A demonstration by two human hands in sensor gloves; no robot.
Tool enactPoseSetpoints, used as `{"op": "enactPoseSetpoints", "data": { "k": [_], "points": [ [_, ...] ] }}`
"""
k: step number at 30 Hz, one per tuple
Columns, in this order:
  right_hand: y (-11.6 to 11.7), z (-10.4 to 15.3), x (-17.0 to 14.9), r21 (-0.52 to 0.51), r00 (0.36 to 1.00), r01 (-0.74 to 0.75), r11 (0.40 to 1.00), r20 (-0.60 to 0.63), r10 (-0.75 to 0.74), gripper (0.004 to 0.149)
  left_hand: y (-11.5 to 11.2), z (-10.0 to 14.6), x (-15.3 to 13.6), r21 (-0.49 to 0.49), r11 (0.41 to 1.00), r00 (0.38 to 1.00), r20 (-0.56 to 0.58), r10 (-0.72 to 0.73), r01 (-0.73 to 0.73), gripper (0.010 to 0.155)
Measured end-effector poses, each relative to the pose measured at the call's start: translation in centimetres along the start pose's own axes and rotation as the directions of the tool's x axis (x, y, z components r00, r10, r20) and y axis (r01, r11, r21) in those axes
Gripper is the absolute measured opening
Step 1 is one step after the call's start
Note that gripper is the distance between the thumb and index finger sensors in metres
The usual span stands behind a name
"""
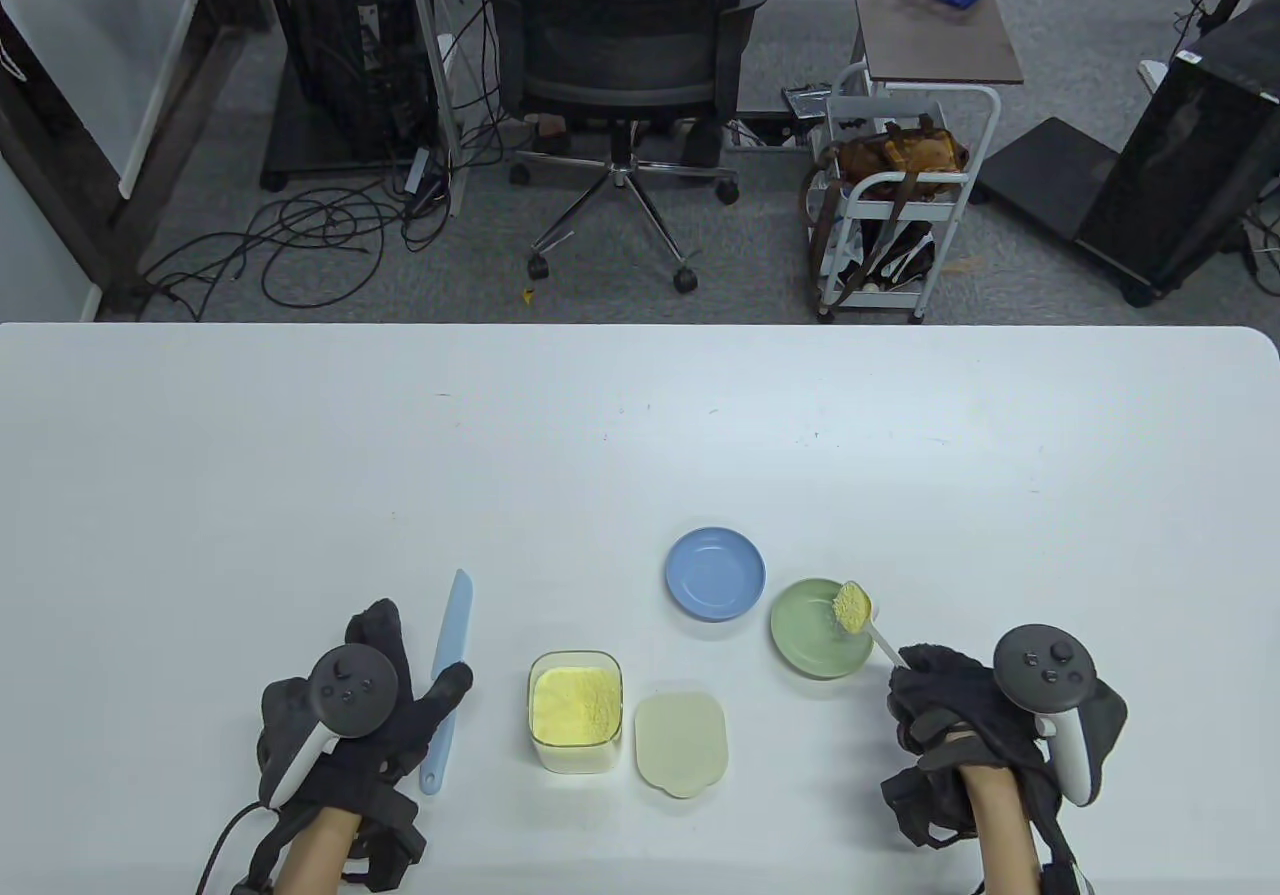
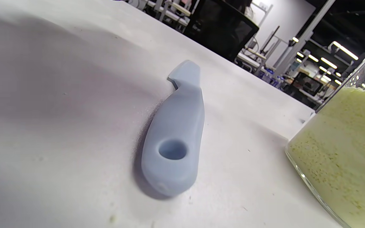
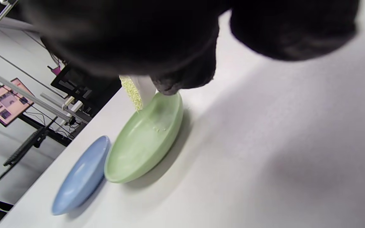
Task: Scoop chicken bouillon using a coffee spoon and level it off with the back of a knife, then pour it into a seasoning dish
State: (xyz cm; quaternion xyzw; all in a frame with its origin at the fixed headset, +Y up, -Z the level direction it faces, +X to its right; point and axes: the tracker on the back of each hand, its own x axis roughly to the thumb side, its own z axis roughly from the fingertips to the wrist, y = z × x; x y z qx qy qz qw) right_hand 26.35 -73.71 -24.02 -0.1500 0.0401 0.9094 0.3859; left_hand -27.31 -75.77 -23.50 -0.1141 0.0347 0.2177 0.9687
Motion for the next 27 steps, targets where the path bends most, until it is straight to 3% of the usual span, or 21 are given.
{"op": "enactPoseSetpoints", "data": {
  "k": [3, 9, 13, 20, 24, 27],
  "points": [
    [0.6, 0.2, 0.3, -0.027, 0.997, -0.075, 0.997, 0.030, 0.075, 0.042, 0.0, 0.0, 0.0, 0.001, 1.000, 1.000, 0.002, 0.000, 0.000, 0.106],
    [0.9, 1.3, 1.9, -0.204, 0.968, -0.222, 0.954, 0.073, 0.241, 0.044, -0.1, 0.0, 0.0, -0.004, 1.000, 1.000, 0.008, 0.010, -0.010, 0.107],
    [0.6, 1.6, 2.8, -0.209, 0.969, -0.220, 0.953, 0.070, 0.239, 0.045, -0.1, 0.0, 0.0, -0.013, 1.000, 1.000, 0.011, 0.021, -0.021, 0.107],
    [0.9, 2.0, 2.9, -0.177, 0.958, -0.255, 0.951, 0.085, 0.273, 0.045, -0.1, 0.0, 0.1, -0.018, 1.000, 1.000, 0.013, 0.020, -0.020, 0.107],
    [1.7, 2.8, 3.2, -0.085, 0.969, -0.174, 0.981, 0.163, 0.186, 0.043, -0.1, 0.0, 0.1, -0.020, 0.999, 0.999, 0.015, 0.036, -0.035, 0.107],
    [2.5, 3.6, 4.0, 0.054, 0.976, -0.055, 0.997, 0.213, 0.042, 0.040, -0.2, 0.0, 0.1, -0.021, 0.999, 0.999, 0.016, 0.040, -0.040, 0.106]
  ]
}}
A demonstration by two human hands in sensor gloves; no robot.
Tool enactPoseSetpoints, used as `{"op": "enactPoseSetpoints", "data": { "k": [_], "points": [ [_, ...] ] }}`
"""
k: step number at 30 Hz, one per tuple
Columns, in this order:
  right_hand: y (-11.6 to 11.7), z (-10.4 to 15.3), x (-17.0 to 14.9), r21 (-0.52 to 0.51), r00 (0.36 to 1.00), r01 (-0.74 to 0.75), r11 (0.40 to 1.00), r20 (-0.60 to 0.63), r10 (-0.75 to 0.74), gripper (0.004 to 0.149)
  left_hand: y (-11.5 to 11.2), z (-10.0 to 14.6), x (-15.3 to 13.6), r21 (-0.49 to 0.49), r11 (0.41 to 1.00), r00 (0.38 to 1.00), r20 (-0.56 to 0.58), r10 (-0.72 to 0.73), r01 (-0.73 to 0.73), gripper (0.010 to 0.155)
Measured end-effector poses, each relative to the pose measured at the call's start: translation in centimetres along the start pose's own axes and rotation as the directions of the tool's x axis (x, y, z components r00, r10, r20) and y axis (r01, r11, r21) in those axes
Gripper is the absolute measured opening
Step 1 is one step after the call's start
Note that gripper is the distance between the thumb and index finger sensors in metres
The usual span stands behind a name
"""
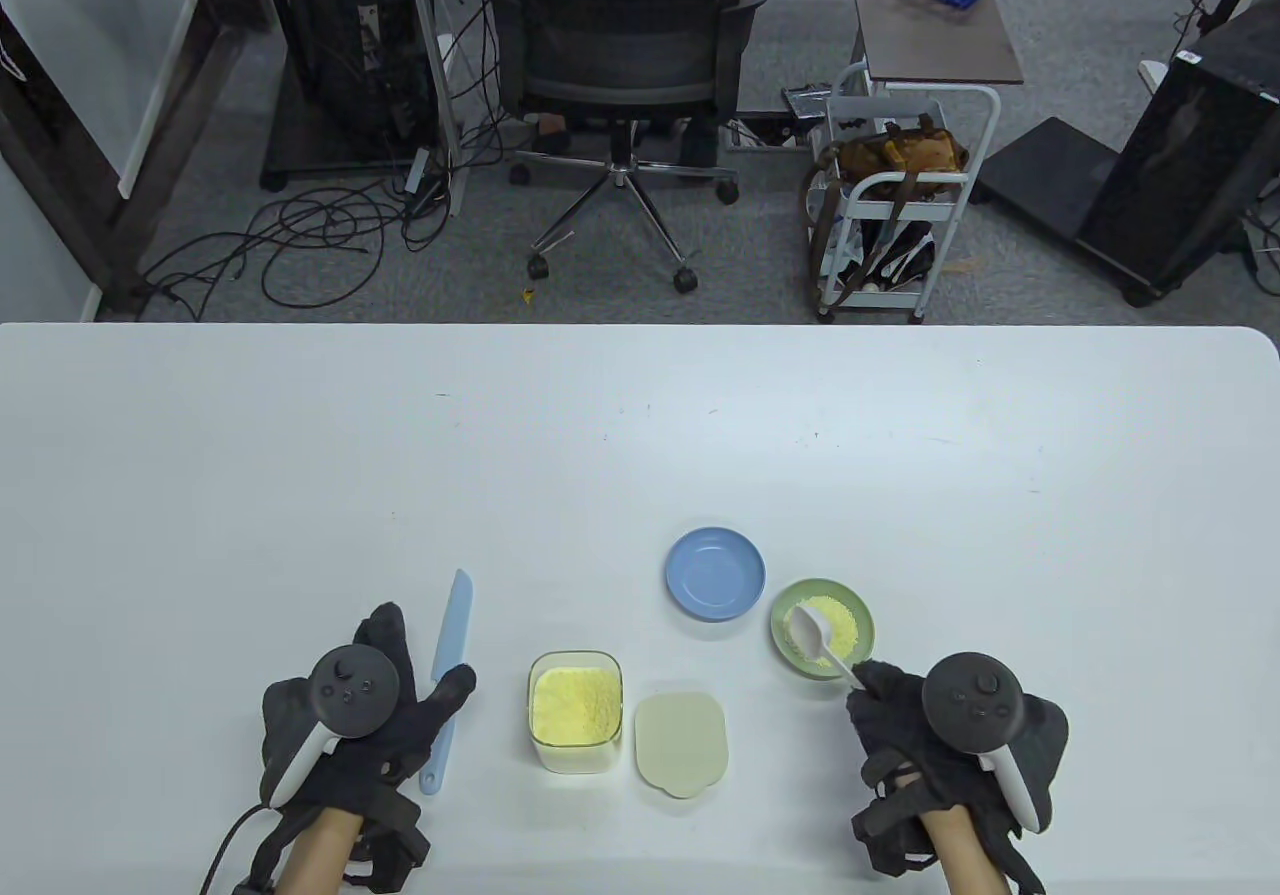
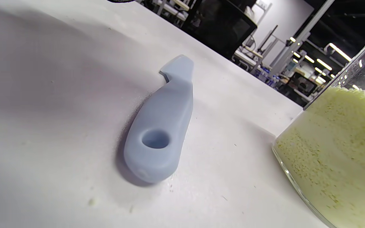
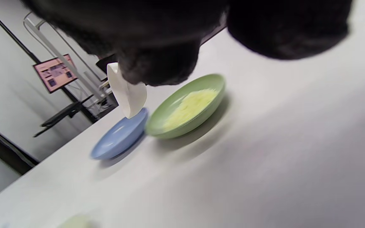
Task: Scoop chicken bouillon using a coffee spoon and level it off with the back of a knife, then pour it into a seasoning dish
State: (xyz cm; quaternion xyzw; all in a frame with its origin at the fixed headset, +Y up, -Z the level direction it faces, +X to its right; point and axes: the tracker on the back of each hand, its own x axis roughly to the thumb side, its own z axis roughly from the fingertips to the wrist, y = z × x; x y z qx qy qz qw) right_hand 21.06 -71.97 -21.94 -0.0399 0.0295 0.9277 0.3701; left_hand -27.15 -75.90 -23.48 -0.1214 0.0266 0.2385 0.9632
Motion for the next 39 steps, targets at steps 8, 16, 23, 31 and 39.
{"op": "enactPoseSetpoints", "data": {
  "k": [8, 16, 23, 31, 39],
  "points": [
    [2.8, 0.9, 2.8, 0.260, 0.990, 0.021, 0.965, 0.127, -0.056, 0.040, -0.7, 0.5, 2.1, 0.018, 0.976, 0.950, 0.234, 0.206, -0.216, 0.098],
    [3.3, 0.6, 6.7, 0.297, 0.965, 0.088, 0.951, 0.212, -0.156, 0.040, -3.3, 0.7, 5.7, -0.109, 0.992, 0.930, 0.355, 0.093, -0.058, 0.101],
    [5.0, -0.7, 11.5, 0.317, 0.950, -0.006, 0.949, 0.299, -0.093, 0.041, -3.7, 0.3, 5.4, -0.119, 0.991, 0.922, 0.375, 0.097, -0.055, 0.099],
    [8.4, -1.8, 15.4, 0.207, 0.868, -0.354, 0.912, 0.435, 0.239, 0.040, -3.9, 0.3, 5.5, -0.121, 0.991, 0.923, 0.374, 0.096, -0.054, 0.097],
    [10.0, -2.2, 17.4, 0.357, 0.874, -0.421, 0.834, 0.408, 0.266, 0.040, -3.9, 0.3, 5.5, -0.127, 0.990, 0.924, 0.370, 0.098, -0.054, 0.097]
  ]
}}
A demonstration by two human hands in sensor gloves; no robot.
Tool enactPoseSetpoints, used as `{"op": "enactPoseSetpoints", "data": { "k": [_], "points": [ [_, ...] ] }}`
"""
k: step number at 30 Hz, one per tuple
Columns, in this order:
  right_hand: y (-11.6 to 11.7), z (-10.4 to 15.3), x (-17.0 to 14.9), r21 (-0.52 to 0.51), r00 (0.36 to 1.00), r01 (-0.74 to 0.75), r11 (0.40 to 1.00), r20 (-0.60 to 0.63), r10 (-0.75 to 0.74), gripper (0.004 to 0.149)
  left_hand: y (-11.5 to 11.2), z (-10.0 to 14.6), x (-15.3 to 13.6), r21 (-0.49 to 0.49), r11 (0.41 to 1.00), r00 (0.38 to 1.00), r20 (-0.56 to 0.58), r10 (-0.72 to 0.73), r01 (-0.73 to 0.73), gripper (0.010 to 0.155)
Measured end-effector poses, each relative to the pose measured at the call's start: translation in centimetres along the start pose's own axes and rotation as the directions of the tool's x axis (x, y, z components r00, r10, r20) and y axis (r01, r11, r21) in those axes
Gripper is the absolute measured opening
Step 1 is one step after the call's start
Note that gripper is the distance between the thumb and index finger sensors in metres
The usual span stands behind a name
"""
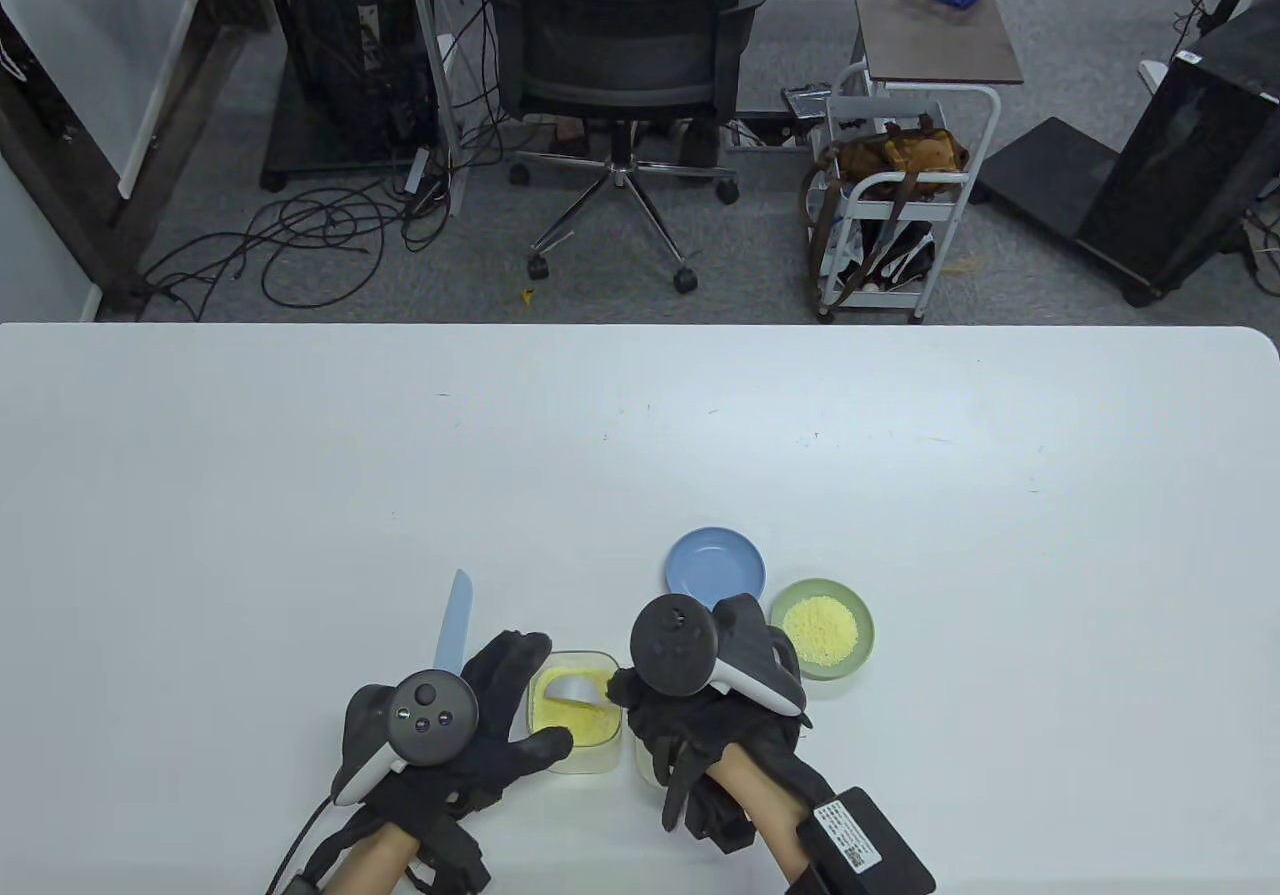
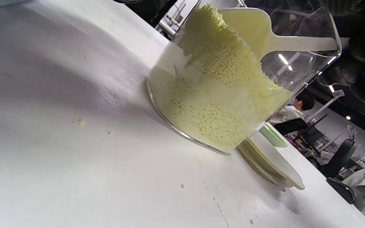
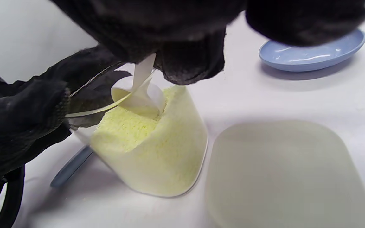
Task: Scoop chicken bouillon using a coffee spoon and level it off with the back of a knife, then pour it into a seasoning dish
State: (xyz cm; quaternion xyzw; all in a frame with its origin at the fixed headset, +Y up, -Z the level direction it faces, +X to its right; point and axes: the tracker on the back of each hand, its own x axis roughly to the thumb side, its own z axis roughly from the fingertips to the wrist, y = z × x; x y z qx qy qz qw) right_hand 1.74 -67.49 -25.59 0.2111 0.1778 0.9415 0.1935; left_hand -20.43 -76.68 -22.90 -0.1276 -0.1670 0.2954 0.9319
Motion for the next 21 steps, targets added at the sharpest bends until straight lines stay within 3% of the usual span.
{"op": "enactPoseSetpoints", "data": {
  "k": [5, 9, 18, 21],
  "points": [
    [0.5, -0.9, 0.4, 0.105, 0.998, 0.066, 0.992, -0.027, -0.064, 0.039, 0.0, 0.0, 0.0, -0.005, 1.000, 1.000, -0.001, -0.001, 0.001, 0.097],
    [0.8, -1.3, -0.9, 0.151, 0.970, 0.240, 0.959, -0.065, -0.232, 0.038, 0.0, 0.0, 0.0, -0.007, 1.000, 1.000, -0.004, -0.001, 0.001, 0.098],
    [2.3, -0.2, -4.2, 0.036, 0.789, 0.612, 0.790, -0.105, -0.606, 0.037, 0.0, 0.0, 0.0, -0.012, 1.000, 1.000, -0.013, -0.013, 0.013, 0.097],
    [2.1, 0.4, -5.3, 0.013, 0.770, 0.634, 0.773, -0.103, -0.630, 0.038, 0.1, 0.1, 0.0, -0.016, 1.000, 1.000, -0.021, -0.022, 0.022, 0.097]
  ]
}}
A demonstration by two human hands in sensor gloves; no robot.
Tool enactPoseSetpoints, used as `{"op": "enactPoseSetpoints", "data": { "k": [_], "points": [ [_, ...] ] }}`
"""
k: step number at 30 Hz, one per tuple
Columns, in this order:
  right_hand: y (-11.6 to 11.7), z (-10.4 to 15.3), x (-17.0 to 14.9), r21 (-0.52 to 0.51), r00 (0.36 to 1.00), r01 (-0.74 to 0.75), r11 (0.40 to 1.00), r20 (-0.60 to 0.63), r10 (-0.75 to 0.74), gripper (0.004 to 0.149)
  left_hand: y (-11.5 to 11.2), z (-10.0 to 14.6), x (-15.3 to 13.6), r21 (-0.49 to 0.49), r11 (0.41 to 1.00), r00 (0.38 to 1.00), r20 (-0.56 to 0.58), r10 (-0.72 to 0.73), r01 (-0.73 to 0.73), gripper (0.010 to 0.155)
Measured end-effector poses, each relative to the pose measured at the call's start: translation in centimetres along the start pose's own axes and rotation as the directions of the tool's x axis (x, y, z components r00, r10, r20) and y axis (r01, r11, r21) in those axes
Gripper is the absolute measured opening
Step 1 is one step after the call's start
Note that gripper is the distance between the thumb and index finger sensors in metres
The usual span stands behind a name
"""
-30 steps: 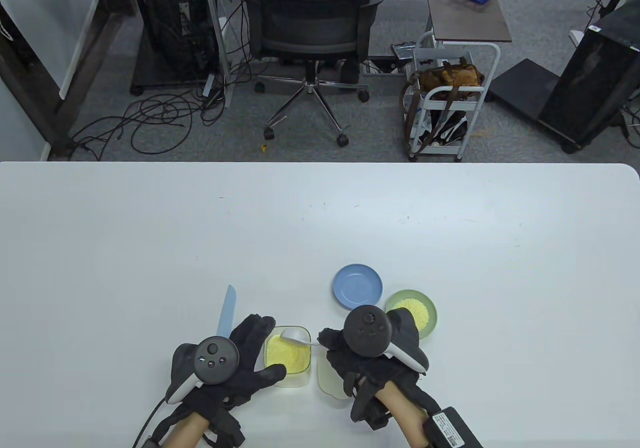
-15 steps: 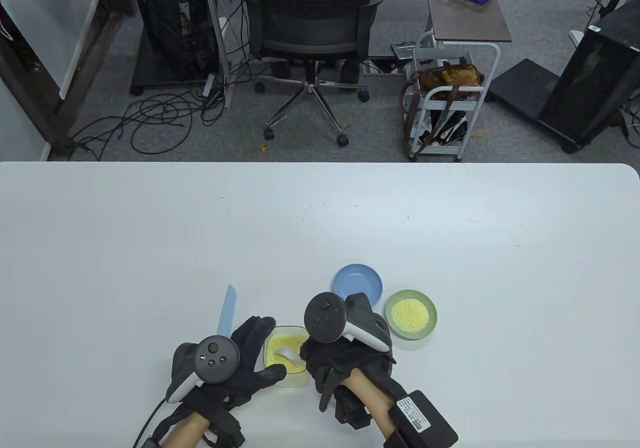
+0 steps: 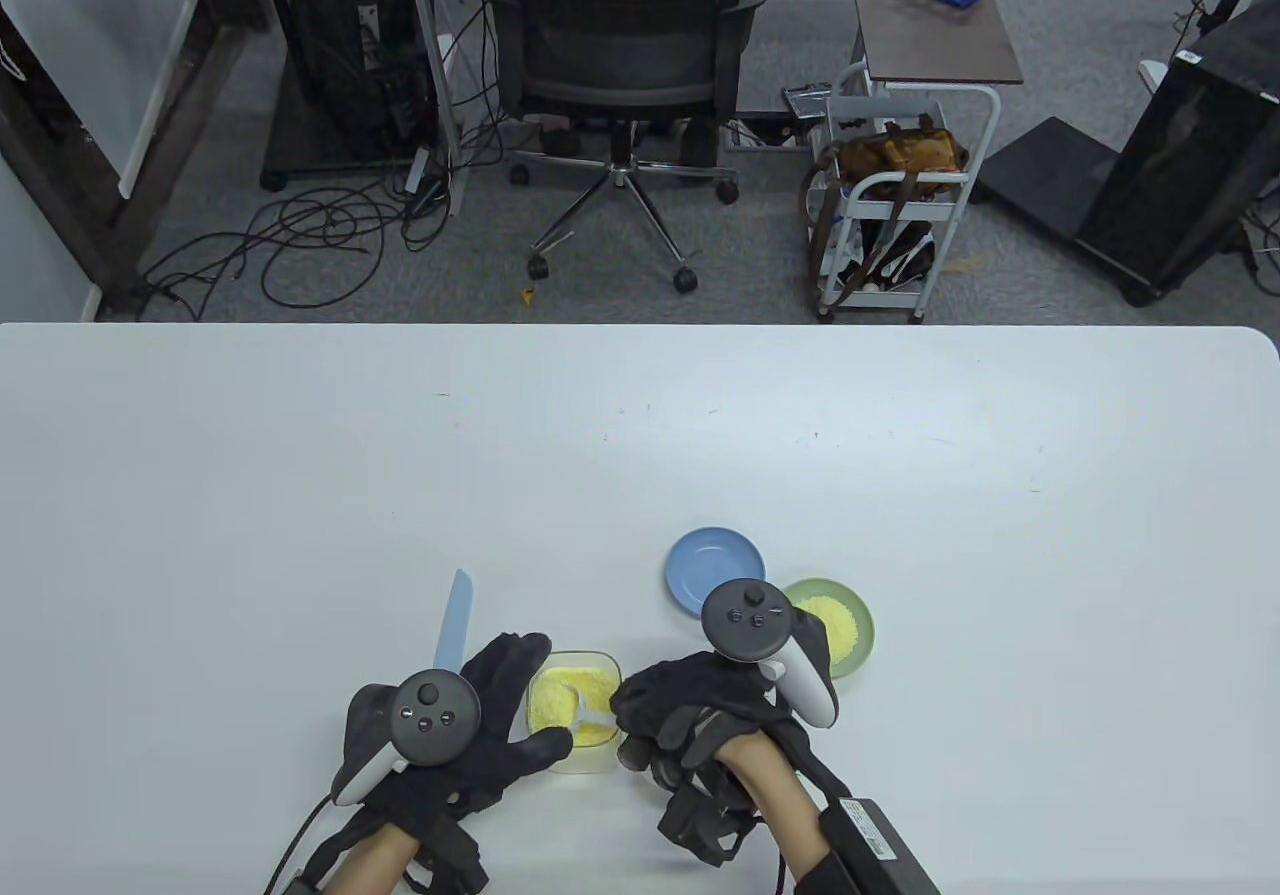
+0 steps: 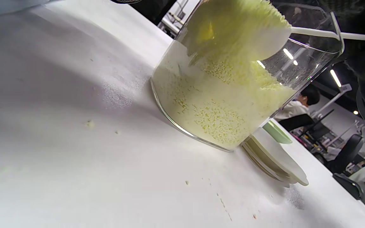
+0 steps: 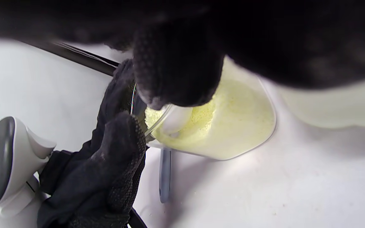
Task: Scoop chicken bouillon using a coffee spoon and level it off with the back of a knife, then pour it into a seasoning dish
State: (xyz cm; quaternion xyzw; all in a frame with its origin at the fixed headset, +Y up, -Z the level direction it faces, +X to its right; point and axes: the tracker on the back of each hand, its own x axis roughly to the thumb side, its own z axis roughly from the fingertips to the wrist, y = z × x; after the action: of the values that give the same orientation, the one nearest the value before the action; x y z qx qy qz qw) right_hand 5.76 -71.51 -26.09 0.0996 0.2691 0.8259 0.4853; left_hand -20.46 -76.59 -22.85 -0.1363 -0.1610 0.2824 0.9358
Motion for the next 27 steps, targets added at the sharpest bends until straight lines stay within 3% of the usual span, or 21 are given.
{"op": "enactPoseSetpoints", "data": {
  "k": [3, 7, 11, 13, 14, 17, 21, 25, 27],
  "points": [
    [-0.6, 0.6, -0.3, -0.030, 0.999, 0.038, 0.999, 0.020, -0.038, 0.038, 0.3, 0.2, 0.2, 0.031, 0.999, 1.000, 0.006, -0.016, 0.016, 0.096],
    [-1.5, 1.8, -0.1, -0.063, 0.996, 0.079, 0.995, 0.054, -0.075, 0.038, 2.8, 1.2, -0.4, 0.080, 0.997, 0.999, 0.037, 0.007, -0.010, 0.096],
    [-1.8, 2.6, -0.3, -0.080, 0.993, 0.101, 0.992, 0.074, -0.095, 0.038, 5.8, 2.8, -3.1, 0.224, 0.974, 0.991, -0.136, 0.008, 0.023, 0.091],
    [-1.8, 2.8, -0.3, -0.079, 0.992, 0.099, 0.992, 0.081, -0.092, 0.038, 6.2, 3.1, -4.5, 0.208, 0.966, 0.936, -0.344, -0.073, 0.152, 0.086],
    [-1.8, 2.9, -0.3, -0.075, 0.992, 0.097, 0.992, 0.084, -0.090, 0.038, 6.1, 3.1, -5.1, 0.155, 0.955, 0.883, -0.440, -0.162, 0.252, 0.085],
    [-1.8, 3.2, -0.2, -0.071, 0.992, 0.097, 0.993, 0.093, -0.090, 0.038, 5.2, 2.3, -5.3, -0.093, 0.929, 0.778, -0.521, -0.353, 0.359, 0.083],
    [-1.8, 3.2, -0.2, -0.071, 0.992, 0.094, 0.993, 0.097, -0.087, 0.038, 4.0, 1.4, -5.1, -0.150, 0.885, 0.723, -0.525, -0.450, 0.442, 0.082],
    [-1.7, 3.2, -0.2, -0.072, 0.991, 0.092, 0.993, 0.102, -0.084, 0.038, 3.5, 0.8, -5.1, -0.150, 0.897, 0.752, -0.498, -0.432, 0.416, 0.077],
    [-1.7, 3.2, -0.2, -0.078, 0.991, 0.090, 0.993, 0.102, -0.082, 0.038, 3.1, 0.6, -4.9, -0.142, 0.878, 0.725, -0.513, -0.460, 0.457, 0.073]
  ]
}}
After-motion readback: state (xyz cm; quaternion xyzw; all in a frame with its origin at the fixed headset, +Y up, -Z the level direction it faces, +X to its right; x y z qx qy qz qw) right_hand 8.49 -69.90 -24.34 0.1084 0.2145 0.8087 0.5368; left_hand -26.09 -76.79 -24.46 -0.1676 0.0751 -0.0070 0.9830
